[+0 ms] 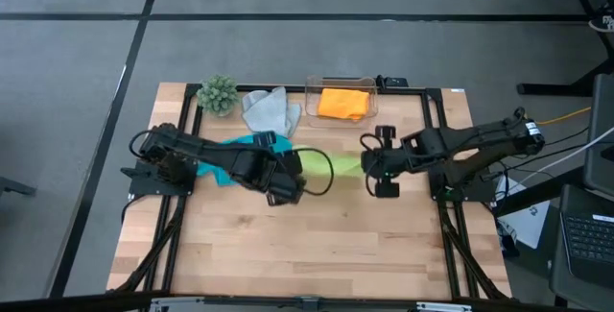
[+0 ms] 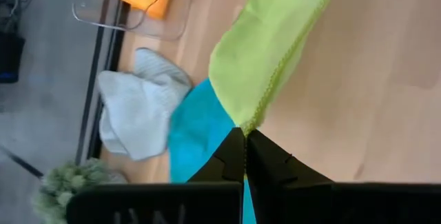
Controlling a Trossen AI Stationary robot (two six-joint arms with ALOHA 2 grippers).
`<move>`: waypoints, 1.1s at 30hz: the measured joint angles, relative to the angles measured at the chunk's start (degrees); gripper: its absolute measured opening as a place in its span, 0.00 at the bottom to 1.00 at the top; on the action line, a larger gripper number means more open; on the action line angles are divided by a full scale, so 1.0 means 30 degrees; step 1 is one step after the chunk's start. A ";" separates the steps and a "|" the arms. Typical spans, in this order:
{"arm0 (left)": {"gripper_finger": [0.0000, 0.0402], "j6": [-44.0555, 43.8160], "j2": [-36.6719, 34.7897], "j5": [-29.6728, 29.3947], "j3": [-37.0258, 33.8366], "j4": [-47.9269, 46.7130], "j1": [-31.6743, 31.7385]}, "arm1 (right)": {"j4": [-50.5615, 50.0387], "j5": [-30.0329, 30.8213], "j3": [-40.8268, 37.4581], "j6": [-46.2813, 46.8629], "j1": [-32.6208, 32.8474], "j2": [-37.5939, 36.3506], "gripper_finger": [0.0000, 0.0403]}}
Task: Fold microfiber towels
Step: Fold the green microfiber cloth
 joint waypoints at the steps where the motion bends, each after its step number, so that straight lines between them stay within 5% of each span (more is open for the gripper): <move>1: 0.00 -0.0473 0.0012 -0.0005 0.0000 -0.0002 -0.0258 | 0.0005 -0.0513 0.0000 0.0237 0.0261 0.0000 0.01; 19: 0.00 -0.2310 0.0170 0.6486 -0.4966 0.8131 -0.3331 | 0.1248 -0.2860 -0.0026 0.4317 0.4542 0.0355 0.01; 33: 0.00 -0.2148 0.0162 0.7662 -0.5130 0.9421 -0.4221 | 0.9015 -0.9984 -0.5000 0.6908 0.6485 0.1705 0.01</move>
